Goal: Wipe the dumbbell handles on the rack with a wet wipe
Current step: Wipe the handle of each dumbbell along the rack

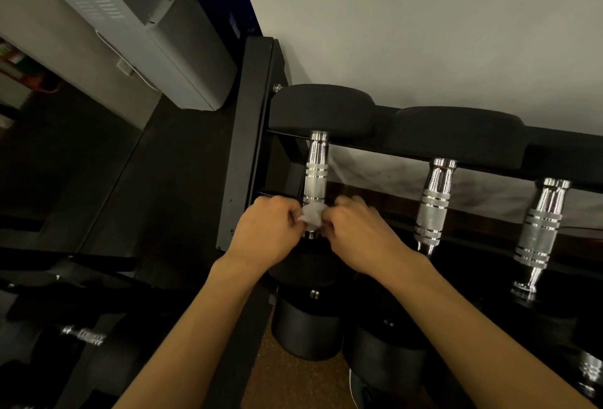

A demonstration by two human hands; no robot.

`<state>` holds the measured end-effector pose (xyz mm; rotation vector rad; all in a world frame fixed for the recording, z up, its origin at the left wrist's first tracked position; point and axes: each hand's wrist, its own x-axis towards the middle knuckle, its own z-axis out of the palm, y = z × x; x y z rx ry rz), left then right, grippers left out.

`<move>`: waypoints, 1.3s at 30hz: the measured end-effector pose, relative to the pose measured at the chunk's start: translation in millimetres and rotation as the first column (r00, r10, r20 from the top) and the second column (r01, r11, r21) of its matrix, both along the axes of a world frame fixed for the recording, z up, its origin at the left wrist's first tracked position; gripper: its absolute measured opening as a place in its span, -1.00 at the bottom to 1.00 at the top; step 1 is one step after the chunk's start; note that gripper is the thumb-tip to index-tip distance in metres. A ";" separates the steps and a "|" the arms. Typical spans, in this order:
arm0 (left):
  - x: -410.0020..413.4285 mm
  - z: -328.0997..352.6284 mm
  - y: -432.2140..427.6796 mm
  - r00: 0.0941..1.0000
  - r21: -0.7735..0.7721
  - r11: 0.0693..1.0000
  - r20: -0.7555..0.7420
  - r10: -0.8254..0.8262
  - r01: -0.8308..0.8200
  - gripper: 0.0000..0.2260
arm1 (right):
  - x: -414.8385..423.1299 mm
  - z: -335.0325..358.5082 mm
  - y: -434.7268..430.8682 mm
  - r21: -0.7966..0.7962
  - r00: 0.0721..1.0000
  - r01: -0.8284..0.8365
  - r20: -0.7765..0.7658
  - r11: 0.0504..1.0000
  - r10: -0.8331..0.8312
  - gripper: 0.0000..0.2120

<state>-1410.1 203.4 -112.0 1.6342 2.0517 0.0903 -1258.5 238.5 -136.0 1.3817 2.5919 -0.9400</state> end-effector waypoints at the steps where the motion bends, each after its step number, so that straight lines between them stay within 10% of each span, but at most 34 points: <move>1: 2.7 0.8 0.6 0.999 0.034 0.998 -0.005 0.045 -0.045 -0.94 | -0.6 -0.6 0.8 -0.035 0.999 0.043 -0.024 0.998 -0.044 -0.81; 13: 42.4 8.1 7.2 0.829 0.308 0.821 0.464 0.311 -0.480 -0.82 | -14.5 3.5 15.3 -0.460 0.542 0.495 -0.499 0.737 -0.676 -0.90; 21: 40.6 8.7 12.2 0.636 0.261 0.706 0.694 0.337 -0.659 -0.69 | -20.6 15.4 23.9 -0.857 -0.142 0.329 -0.459 0.396 -0.877 -0.67; 24: 34.4 4.9 12.1 0.721 0.158 0.820 0.584 0.372 -0.551 -0.77 | -23.3 12.7 16.8 -0.820 -0.114 0.355 -0.514 0.448 -0.850 -0.63; 31: 32.5 3.5 14.4 0.800 0.190 0.842 0.469 0.374 -0.506 -0.85 | -13.6 -7.1 -8.3 -0.641 0.341 0.411 -0.551 0.648 -0.761 -0.82; 39: 43.5 14.9 17.5 0.717 0.321 0.714 0.600 0.356 -0.623 -0.85 | -15.5 12.0 12.0 -0.578 0.100 0.554 -0.668 0.599 -0.738 -0.80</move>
